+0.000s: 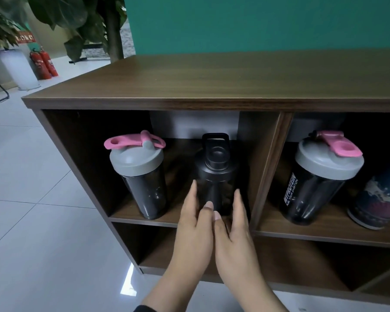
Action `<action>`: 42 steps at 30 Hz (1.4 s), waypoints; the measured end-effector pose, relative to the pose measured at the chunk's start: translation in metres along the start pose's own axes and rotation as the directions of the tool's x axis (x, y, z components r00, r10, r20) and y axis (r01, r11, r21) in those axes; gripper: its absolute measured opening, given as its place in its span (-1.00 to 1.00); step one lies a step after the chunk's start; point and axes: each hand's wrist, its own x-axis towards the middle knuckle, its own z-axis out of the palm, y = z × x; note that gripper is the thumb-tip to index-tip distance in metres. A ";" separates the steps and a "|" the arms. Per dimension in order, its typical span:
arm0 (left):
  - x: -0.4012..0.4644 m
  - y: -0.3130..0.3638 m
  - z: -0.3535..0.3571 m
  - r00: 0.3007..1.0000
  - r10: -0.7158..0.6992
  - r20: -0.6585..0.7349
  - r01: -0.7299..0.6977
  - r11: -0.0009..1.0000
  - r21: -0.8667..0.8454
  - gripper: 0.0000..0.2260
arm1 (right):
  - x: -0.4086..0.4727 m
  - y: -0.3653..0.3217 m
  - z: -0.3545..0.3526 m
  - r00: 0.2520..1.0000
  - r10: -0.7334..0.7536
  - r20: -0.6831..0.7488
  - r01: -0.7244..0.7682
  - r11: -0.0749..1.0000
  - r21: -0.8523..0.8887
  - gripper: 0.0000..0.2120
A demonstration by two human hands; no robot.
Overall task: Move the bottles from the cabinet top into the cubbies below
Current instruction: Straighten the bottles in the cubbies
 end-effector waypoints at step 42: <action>0.025 -0.015 -0.084 0.892 0.162 -0.421 -0.123 0.985 0.119 -0.49 | 0.044 -0.032 0.100 0.984 -0.129 0.125 0.128 0.992 0.014 -0.47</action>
